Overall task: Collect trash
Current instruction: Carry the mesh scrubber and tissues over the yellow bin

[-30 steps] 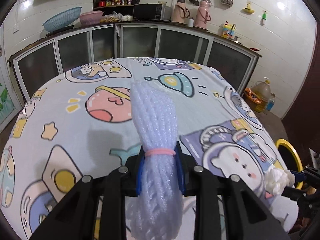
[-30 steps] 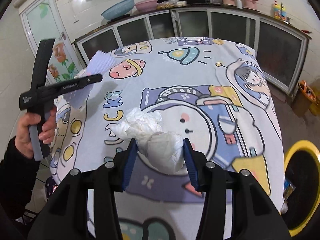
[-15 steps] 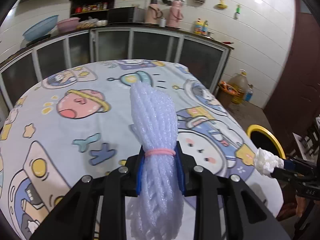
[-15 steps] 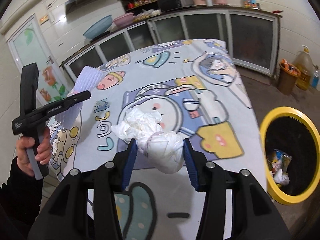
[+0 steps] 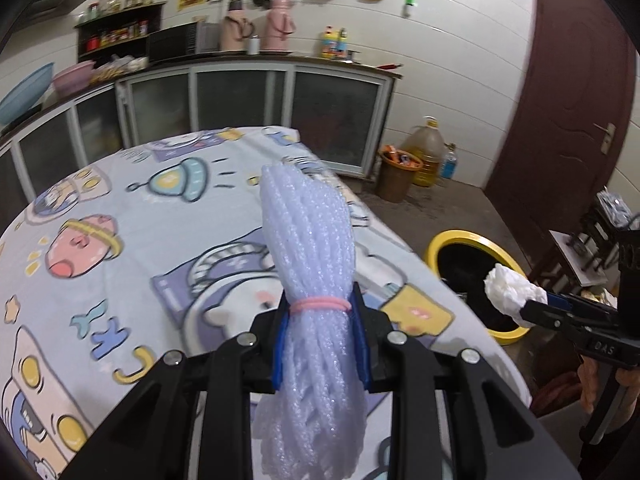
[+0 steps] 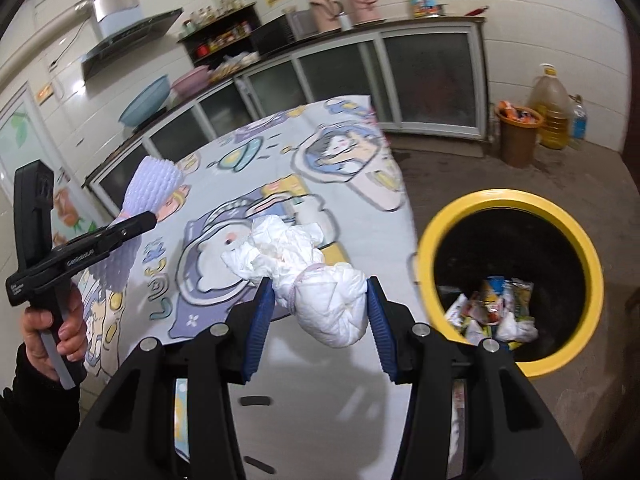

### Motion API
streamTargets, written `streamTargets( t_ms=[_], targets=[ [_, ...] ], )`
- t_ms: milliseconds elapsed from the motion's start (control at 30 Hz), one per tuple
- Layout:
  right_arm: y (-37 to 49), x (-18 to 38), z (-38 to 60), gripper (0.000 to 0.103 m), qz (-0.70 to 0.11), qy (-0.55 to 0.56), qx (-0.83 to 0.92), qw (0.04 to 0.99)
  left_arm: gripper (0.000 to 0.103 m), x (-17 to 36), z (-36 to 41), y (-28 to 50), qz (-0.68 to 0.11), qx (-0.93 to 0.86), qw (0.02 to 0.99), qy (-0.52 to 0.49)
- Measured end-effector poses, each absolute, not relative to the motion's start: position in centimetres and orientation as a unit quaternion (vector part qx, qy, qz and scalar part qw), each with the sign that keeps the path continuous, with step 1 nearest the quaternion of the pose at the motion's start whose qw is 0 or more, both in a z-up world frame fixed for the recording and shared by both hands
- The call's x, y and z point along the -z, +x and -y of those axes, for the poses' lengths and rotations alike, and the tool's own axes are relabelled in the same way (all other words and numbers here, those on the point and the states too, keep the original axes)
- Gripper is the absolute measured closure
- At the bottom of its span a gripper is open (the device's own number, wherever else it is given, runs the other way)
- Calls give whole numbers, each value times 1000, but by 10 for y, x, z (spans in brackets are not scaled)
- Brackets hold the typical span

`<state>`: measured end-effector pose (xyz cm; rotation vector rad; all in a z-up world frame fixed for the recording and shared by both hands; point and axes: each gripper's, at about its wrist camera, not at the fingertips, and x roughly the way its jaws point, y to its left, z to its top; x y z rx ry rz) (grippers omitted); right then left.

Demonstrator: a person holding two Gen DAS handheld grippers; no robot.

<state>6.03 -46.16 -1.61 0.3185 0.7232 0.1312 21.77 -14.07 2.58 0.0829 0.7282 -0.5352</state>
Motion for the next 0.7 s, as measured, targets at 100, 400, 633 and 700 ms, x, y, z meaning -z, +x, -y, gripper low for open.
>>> streamTargets(
  t_ms=[100,400,633,700],
  targets=[
    [54,15,480,59,-346,164,-45,923,78,-29,160,216,-347,276,895,48],
    [42,16,533,58,-329,182,24,927,78,-35,232,211,-338,337,876,76],
    [41,28,563,58,-326,196,65,923,78,-32,293,207,-335,381,857,91],
    [42,33,572,58,-329,202,80,919,78,-28,307,206,-339,391,851,93]
  ],
)
